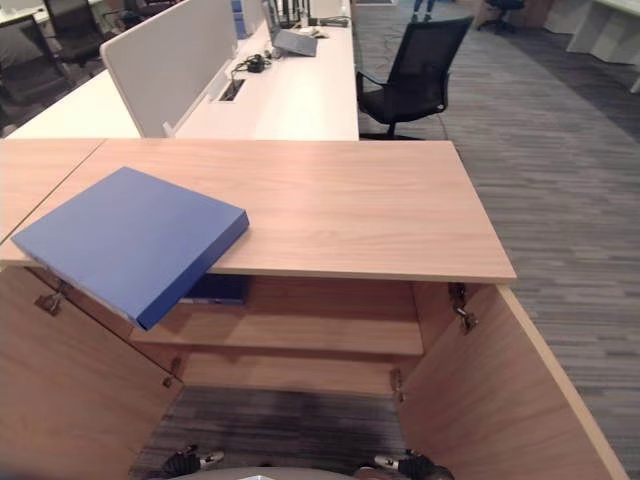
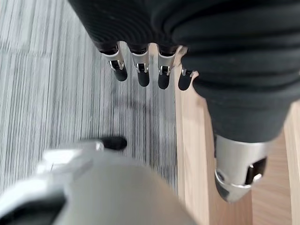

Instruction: Put the empty folder in the office cabinet

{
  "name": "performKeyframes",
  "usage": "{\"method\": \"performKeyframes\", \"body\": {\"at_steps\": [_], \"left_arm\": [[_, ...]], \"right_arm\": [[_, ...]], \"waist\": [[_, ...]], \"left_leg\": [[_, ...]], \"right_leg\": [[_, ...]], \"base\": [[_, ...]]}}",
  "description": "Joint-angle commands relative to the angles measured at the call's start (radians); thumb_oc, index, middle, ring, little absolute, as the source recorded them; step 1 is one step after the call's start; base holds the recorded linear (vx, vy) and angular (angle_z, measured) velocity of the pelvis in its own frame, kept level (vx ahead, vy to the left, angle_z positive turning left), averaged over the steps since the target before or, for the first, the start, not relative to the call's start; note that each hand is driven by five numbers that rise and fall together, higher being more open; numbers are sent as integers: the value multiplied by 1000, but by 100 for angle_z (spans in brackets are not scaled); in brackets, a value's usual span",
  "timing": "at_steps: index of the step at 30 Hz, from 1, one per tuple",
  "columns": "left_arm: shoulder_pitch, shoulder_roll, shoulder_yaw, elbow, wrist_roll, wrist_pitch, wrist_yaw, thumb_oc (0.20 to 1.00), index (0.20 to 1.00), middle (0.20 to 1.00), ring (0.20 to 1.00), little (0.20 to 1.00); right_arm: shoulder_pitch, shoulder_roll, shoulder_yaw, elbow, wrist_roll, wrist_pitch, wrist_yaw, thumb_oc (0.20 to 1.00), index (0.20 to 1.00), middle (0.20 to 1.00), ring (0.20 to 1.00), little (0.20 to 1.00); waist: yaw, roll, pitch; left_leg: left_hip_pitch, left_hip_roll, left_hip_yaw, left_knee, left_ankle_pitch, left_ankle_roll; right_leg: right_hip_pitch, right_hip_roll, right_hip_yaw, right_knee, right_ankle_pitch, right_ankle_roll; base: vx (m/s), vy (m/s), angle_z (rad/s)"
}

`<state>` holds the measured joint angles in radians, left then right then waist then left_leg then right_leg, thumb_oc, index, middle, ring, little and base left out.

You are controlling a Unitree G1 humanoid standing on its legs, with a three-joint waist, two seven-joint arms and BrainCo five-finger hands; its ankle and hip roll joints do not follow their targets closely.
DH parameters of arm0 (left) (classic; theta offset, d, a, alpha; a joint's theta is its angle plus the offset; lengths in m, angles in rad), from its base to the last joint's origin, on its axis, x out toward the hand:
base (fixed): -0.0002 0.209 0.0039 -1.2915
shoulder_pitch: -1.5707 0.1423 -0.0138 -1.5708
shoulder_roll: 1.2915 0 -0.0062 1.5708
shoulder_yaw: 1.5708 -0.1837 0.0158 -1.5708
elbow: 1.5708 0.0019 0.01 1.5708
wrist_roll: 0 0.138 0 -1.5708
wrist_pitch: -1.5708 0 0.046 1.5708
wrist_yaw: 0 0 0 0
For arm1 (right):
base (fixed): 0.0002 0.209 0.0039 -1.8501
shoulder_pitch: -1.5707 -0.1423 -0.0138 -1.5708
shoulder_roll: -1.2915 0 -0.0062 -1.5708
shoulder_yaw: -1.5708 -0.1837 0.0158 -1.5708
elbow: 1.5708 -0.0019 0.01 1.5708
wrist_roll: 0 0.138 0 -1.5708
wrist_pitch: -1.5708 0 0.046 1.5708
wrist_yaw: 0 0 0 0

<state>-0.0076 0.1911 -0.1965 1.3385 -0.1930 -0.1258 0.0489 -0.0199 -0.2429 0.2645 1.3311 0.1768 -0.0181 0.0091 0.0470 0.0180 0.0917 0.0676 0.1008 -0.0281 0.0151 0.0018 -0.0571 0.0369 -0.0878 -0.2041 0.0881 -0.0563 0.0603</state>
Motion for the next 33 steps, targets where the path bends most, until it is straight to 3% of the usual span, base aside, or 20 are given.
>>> {"method": "performKeyframes", "body": {"at_steps": [1, 2, 3, 4, 6, 8, 11, 12, 13, 15, 18, 20, 21, 22, 23, 24, 25, 28, 31, 33], "left_arm": [[-54, 15, 31, -17, -72, -20, 6, 1000, 1000, 1000, 1000, 1000], [-54, 15, 31, -17, -72, -20, 6, 1000, 1000, 1000, 1000, 1000], [-50, 5, 31, -18, -79, -20, 3, 1000, 1000, 1000, 1000, 1000], [-50, 5, 31, -18, -79, -20, 3, 1000, 1000, 1000, 1000, 1000], [-44, 2, 36, -8, -76, -24, 3, 1000, 1000, 1000, 1000, 1000], [-35, 7, 13, -5, -42, -20, -3, 1000, 1000, 1000, 1000, 1000], [-35, 11, 8, -5, -37, -20, -5, 1000, 1000, 1000, 1000, 1000], [-41, 14, -3, -2, -21, -22, -4, 1000, 1000, 1000, 1000, 1000], [-41, 14, -3, -2, -21, -22, -4, 1000, 1000, 1000, 1000, 1000], [-57, 16, -25, -8, 3, -25, -1, 1000, 1000, 1000, 1000, 1000], [-84, 14, -44, -20, 11, -33, 5, 1000, 1000, 1000, 1000, 1000], [-89, 4, -45, -35, -4, -32, 1, 1000, 1000, 1000, 1000, 1000], [-89, 4, -45, -35, -4, -32, 1, 1000, 1000, 1000, 1000, 1000], [-87, 2, -46, -33, -1, -30, -2, 1000, 1000, 1000, 1000, 1000], [-87, 2, -46, -33, -1, -30, -2, 1000, 1000, 1000, 1000, 1000], [-72, -1, -57, -19, 29, -15, -16, 1000, 1000, 1000, 1000, 1000], [-72, -1, -57, -19, 29, -15, -16, 1000, 1000, 1000, 1000, 1000], [-64, 10, -47, -5, 31, -8, -28, 1000, 1000, 1000, 1000, 1000], [-65, 16, -29, -10, -2, -8, -33, 1000, 1000, 1000, 1000, 1000], [-64, 16, -9, -28, -59, -12, -43, 1000, 1000, 1000, 1000, 1000]], "right_arm": [[-50, 13, 6, 56, 11, -15, -17, 1000, 1000, 1000, 1000, 1000], [-50, 13, 6, 56, 11, -15, -17, 1000, 1000, 1000, 1000, 1000], [-50, 3, 0, 66, 3, -11, -19, 1000, 1000, 1000, 1000, 1000], [-50, 3, 0, 66, 3, -11, -19, 1000, 1000, 1000, 1000, 1000], [-50, -6, -9, 68, -2, -11, -17, 1000, 1000, 1000, 1000, 1000], [-47, -22, -45, 62, 23, -8, -18, 1000, 1000, 1000, 1000, 1000], [-47, -37, -74, 59, 45, -12, -13, 1000, 1000, 1000, 1000, 1000], [-42, -44, -94, 63, 49, -11, -7, 1000, 1000, 1000, 1000, 1000], [-42, -44, -94, 63, 49, -11, -7, 1000, 1000, 1000, 1000, 1000], [-39, -48, -116, 67, 52, -6, -6, 1000, 1000, 1000, 1000, 1000], [-43, -51, -156, 68, 91, -2, -6, 1000, 1000, 1000, 1000, 1000], [-60, -62, -192, 72, 114, -3, -19, 1000, 1000, 1000, 1000, 1000], [-60, -62, -192, 72, 114, -3, -19, 1000, 1000, 1000, 1000, 1000], [-69, -64, -207, 75, 124, -2, -23, 1000, 1000, 1000, 1000, 1000], [-69, -64, -207, 75, 124, -2, -23, 1000, 1000, 1000, 1000, 1000], [-82, -59, -217, 77, 144, 3, -21, 1000, 1000, 1000, 1000, 1000], [-82, -59, -217, 77, 144, 3, -21, 1000, 1000, 1000, 1000, 1000], [-87, -44, -189, 64, 137, 6, -21, 1000, 1000, 1000, 1000, 1000], [-91, -28, -159, 64, 130, 11, -20, 1000, 1000, 1000, 1000, 1000], [-90, -19, -152, 61, 135, 9, -22, 1000, 1000, 1000, 1000, 1000]], "waist": [[5, -63, 55], [4, -63, 55], [0, -55, 54], [0, -55, 55], [-3, -52, 41], [-26, -30, 21], [-33, -2, 8], [-47, 13, -5], [-47, 13, -5], [-57, 16, -13], [-60, 0, -11], [-47, 2, -17], [-47, 1, -17], [-42, 8, -17], [-43, 8, -16], [-41, 21, -4], [-41, 21, -4], [-43, 13, 10], [-50, 9, 21], [-45, 5, 28]], "left_leg": [[-94, -4, -22, 155, -22, -15], [-95, -3, -23, 156, -22, -15], [-98, 36, -8, 142, 11, -23], [-97, 36, -8, 141, 12, -23], [-86, 86, -8, 97, 37, -30], [-82, 191, 17, 21, 133, -47], [-68, 209, 4, -27, 139, -64], [-59, 192, 9, -35, 107, -79], [-59, 191, 9, -34, 107, -79], [-38, 141, 26, -57, 59, -77], [-10, 48, 59, -76, 4, -32], [16, -36, 96, -100, -33, 17], [16, -37, 96, -100, -33, 18], [19, -59, 109, -102, -46, 30], [19, -59, 109, -102, -46, 30], [37, -90, 135, -102, -65, 57], [37, -90, 136, -102, -65, 57], [47, -106, 138, -102, -65, 73], [53, -111, 137, -102, -57, 83], [64, -115, 136, -102, -59, 87]], "right_leg": [[75, -15, 16, -65, -7, -12], [75, -14, 15, -65, -7, -12], [78, -22, 13, -69, -10, -7], [79, -22, 14, -69, -10, -7], [74, -40, 24, -68, -14, 5], [56, -83, 36, -45, -23, 30], [49, -106, 53, -31, -27, 48], [52, -147, 43, -25, -14, 70], [52, -147, 43, -25, -14, 70], [58, -211, 37, -38, 36, 104], [29, -310, 50, -46, 202, 140], [10, -386, -16, -69, 321, 154], [10, -387, -17, -70, 322, 155], [2, -406, -78, -64, 329, 152], [2, -406, -78, -64, 329, 152], [-7, -380, -166, 10, 263, 129], [-8, -379, -165, 11, 262, 128], [-13, -320, -144, 31, 220, 119], [-38, -246, -72, 46, 167, 97], [-36, -228, -54, 46, 158, 93]], "base": [[-93, -84, 80], [-49, 19, 60], [-3, 56, 16], [22, 110, 18], [60, 155, 12], [133, 424, -1], [101, 376, 5], [119, 484, -3], [108, 547, -3], [79, 500, 2], [46, 539, 13], [40, 614, -12], [14, 511, -33], [-4, 169, -26], [-30, 552, -38], [-26, 384, -35], [-34, 458, -51], [-9, 141, -15], [-20, 87, -3], [2, 37, -12]]}}
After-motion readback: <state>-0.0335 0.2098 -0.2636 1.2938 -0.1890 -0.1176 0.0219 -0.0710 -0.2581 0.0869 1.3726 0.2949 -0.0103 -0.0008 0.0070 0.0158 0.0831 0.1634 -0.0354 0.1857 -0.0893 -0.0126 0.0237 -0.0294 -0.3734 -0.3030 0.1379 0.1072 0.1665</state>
